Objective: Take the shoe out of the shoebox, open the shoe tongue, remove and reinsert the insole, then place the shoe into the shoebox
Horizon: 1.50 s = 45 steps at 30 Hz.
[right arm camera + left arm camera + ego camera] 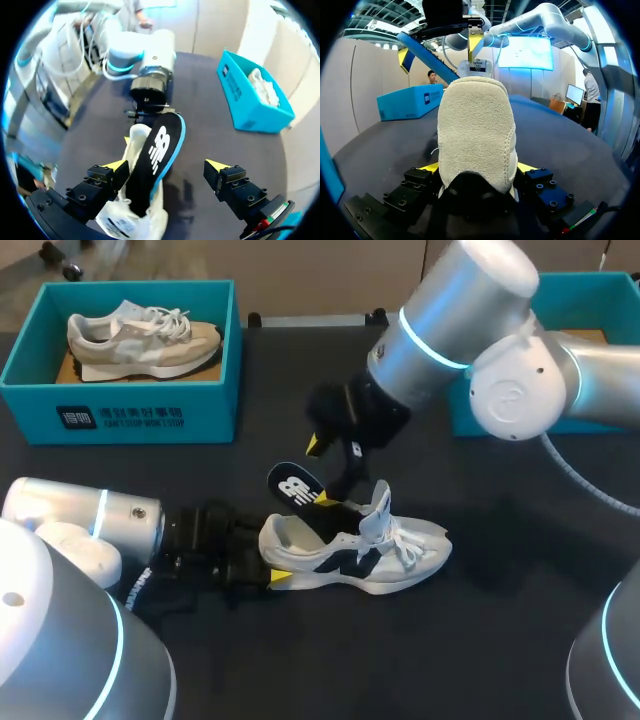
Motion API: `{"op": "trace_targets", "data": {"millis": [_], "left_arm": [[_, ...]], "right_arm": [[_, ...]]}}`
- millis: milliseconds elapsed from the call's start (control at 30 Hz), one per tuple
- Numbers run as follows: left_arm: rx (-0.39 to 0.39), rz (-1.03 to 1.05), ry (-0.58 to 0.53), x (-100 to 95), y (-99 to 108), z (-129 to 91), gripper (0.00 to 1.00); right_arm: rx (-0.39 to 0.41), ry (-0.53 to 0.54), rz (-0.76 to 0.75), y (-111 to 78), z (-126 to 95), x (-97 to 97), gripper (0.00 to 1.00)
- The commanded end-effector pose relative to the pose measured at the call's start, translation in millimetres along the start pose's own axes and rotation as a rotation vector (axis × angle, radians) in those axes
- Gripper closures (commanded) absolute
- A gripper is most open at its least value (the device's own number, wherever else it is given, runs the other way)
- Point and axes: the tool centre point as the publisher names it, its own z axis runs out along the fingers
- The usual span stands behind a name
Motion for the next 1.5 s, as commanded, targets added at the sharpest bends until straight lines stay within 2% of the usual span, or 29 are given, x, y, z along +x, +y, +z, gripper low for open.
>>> {"op": "trace_targets", "data": {"millis": [33, 233, 467, 667, 867, 933, 1033, 1100, 1333, 1467, 1500], "left_arm": [[-0.004, 0.0, 0.002, -0.2, 0.0, 1.5, 1.0], [-0.004, 0.0, 0.002, -0.2, 0.0, 1.5, 1.0], [-0.004, 0.0, 0.002, -0.2, 0.0, 1.5, 1.0], [-0.004, 0.0, 0.002, -0.2, 0.0, 1.5, 1.0], [-0.004, 0.0, 0.002, -0.2, 0.0, 1.5, 1.0], [-0.004, 0.0, 0.002, -0.2, 0.0, 1.5, 1.0], [-0.004, 0.0, 0.002, -0.2, 0.0, 1.5, 1.0], [-0.004, 0.0, 0.002, -0.2, 0.0, 1.5, 1.0], [-0.004, 0.0, 0.002, -0.2, 0.0, 1.5, 1.0], [-0.004, 0.0, 0.002, -0.2, 0.0, 1.5, 1.0], [-0.004, 0.0, 0.002, -0.2, 0.0, 1.5, 1.0]], "right_arm": [[-0.09, 0.05, 0.125, -4.1, -0.3, 5.6, 0.0], [-0.162, 0.117, 0.244, 0.9, 3.0, 10.4, 0.0], [-0.161, 0.201, 0.321, 7.1, 8.7, 14.1, 0.0], [-0.175, 0.227, 0.363, 1.7, 13.3, 19.8, 0.0], [-0.169, 0.304, 0.403, -2.6, 24.7, 23.5, 0.0], [-0.168, 0.303, 0.405, -2.4, 25.6, 24.8, 0.16], [-0.162, 0.315, 0.418, -0.9, 26.6, 26.1, 0.18], [-0.157, 0.329, 0.428, 0.4, 27.7, 26.5, 0.25], [-0.154, 0.345, 0.439, 5.6, 27.9, 28.8, 0.33], [-0.161, 0.353, 0.438, 5.9, 30.2, 28.0, 0.51], [-0.162, 0.358, 0.437, 6.1, 31.1, 27.2, 0.51]]}}
